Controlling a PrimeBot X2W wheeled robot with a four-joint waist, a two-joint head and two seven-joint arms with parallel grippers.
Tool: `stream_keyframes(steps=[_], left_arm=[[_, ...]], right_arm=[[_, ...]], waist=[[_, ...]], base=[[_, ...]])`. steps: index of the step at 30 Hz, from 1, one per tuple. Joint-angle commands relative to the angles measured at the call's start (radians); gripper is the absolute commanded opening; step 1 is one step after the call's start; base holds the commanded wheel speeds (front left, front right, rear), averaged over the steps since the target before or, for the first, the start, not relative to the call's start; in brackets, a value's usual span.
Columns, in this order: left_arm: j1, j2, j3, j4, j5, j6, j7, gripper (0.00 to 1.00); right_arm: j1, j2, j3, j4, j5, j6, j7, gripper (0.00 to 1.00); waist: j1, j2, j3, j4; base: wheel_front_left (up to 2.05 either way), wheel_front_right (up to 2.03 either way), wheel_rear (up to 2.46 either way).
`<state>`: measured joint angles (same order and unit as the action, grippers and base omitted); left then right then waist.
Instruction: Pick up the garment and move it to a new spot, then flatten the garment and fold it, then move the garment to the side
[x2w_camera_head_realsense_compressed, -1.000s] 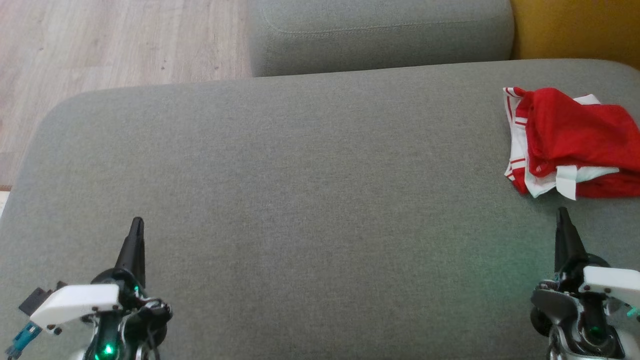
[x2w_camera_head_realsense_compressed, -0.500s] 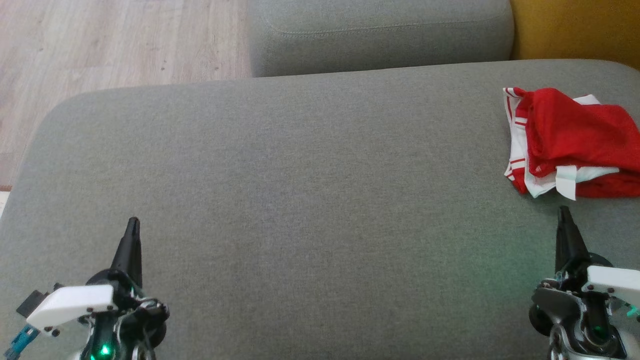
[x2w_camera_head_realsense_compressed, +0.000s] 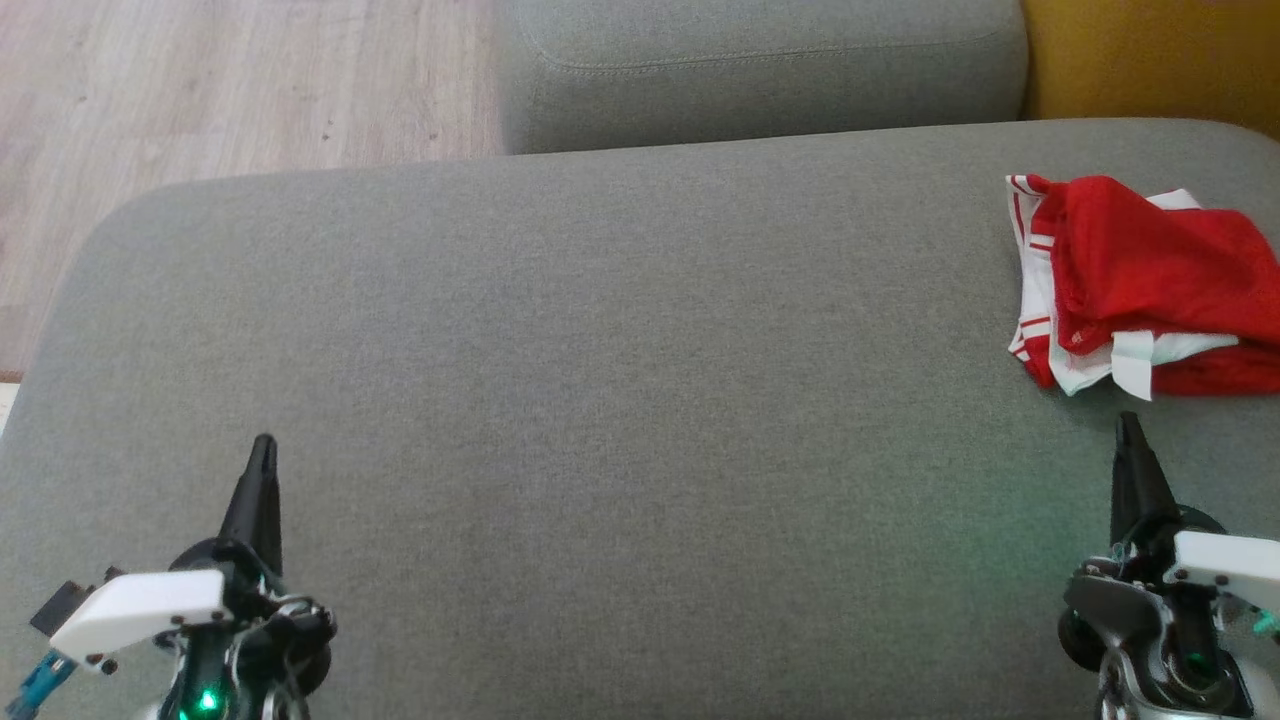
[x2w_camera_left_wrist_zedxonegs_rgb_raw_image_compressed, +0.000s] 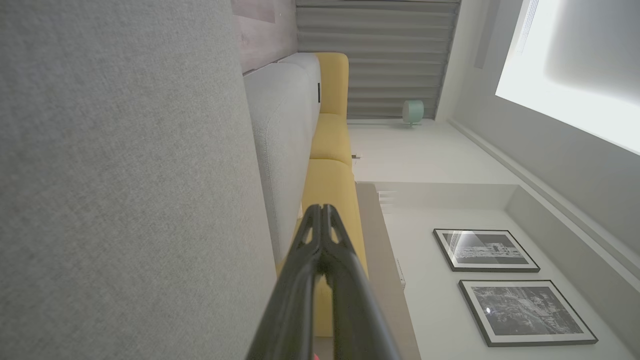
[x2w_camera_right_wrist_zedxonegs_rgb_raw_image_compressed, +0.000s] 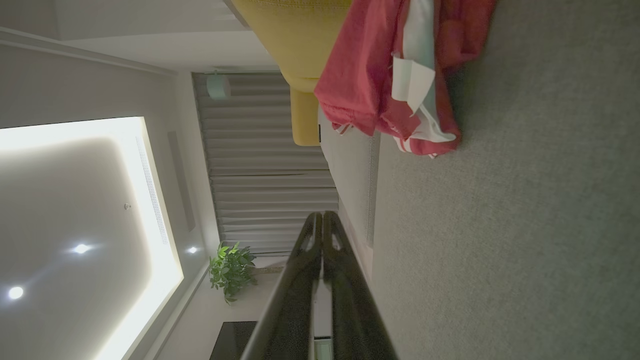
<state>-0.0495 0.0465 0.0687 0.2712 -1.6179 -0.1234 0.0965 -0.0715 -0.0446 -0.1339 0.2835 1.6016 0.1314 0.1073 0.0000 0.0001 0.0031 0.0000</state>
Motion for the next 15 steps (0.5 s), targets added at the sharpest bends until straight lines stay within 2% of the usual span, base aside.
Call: stream_keyframes(steps=[1, 15], left_arm=[[-0.058, 0.012, 0.033, -0.026, 0.000, -0.007, 0.007, 0.00], [-0.058, 0.011, 0.036, -0.026, 0.002, -0.007, 0.009, 0.00]], right_arm=[[-0.036, -0.006, 0.020, -0.039, 0.007, -0.001, 0.006, 0.00], [-0.036, -0.006, 0.020, -0.039, 0.007, -0.001, 0.006, 0.00]], waist=[[0.0000, -0.0001, 0.000, 0.000], [0.0000, -0.0001, 0.000, 0.000]], base=[[0.00, 0.00, 0.00], [0.00, 0.00, 0.00]])
